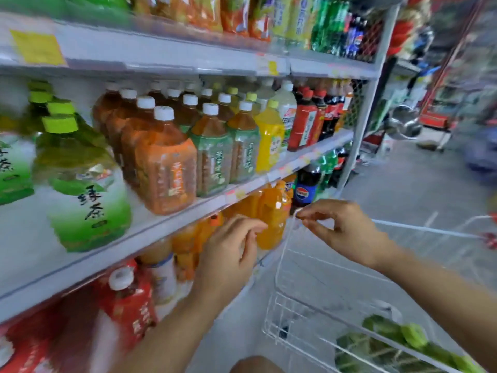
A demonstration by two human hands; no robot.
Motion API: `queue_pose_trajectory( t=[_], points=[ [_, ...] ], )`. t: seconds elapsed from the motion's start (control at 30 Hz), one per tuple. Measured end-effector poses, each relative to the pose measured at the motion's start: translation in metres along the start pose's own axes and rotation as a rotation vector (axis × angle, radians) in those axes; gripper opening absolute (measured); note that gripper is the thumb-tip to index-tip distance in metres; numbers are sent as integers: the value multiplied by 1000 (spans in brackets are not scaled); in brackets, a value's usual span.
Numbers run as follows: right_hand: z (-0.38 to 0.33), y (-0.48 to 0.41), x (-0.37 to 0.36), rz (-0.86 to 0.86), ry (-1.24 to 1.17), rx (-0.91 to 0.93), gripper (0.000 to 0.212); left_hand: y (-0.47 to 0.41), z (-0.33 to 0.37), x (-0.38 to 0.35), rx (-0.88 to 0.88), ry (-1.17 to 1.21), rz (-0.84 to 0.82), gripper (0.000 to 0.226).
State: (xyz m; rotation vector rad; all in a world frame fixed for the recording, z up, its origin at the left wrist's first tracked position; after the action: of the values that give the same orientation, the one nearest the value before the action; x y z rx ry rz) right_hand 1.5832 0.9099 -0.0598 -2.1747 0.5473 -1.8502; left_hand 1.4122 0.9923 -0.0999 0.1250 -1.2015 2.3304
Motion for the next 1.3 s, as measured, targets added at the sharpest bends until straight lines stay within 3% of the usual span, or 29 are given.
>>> queue_pose_trajectory(
  t=[0.17,0.3,0.43,0.53,0.73,0.93,1.13,1.3],
  points=[
    [90,77,12,-190,129,-345,15,11,-8,-97,96,67,-287,22],
    [134,125,7,-488,320,-560,37,19,-10,-121,98,48,-391,19],
    [123,148,-4,-826,255,-574,54,18,-17,-126,115,25,-435,20],
    [109,164,-23,-1025,287,-527,50,17,-19,-131,110,5,-452,23],
    [119,177,-47,-935,265,-560,23,17,-19,-138,91,12,-495,39],
    [122,163,-48,-763,200,-579,27,14,-21,-139,98,3,-526,48],
    [85,110,17,-435,210,-383,16,7,-15,-141,259,55,-645,25],
    [49,86,93,-172,10,-286,14,-10,29,-157,343,406,-729,82]
  ],
)
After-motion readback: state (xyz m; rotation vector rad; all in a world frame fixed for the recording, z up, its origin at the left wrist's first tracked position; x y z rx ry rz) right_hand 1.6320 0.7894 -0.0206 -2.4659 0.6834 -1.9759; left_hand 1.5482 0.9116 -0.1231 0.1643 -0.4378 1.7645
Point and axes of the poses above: each hand's wrist, its own y-axis away from the middle knuckle, its own x-axis out of the back of the hand, z = x × y, the point moved 6 cm from there along -y, towards the middle knuckle, and after that the axes turned 12 degrees about y, right-handed, at the moved point
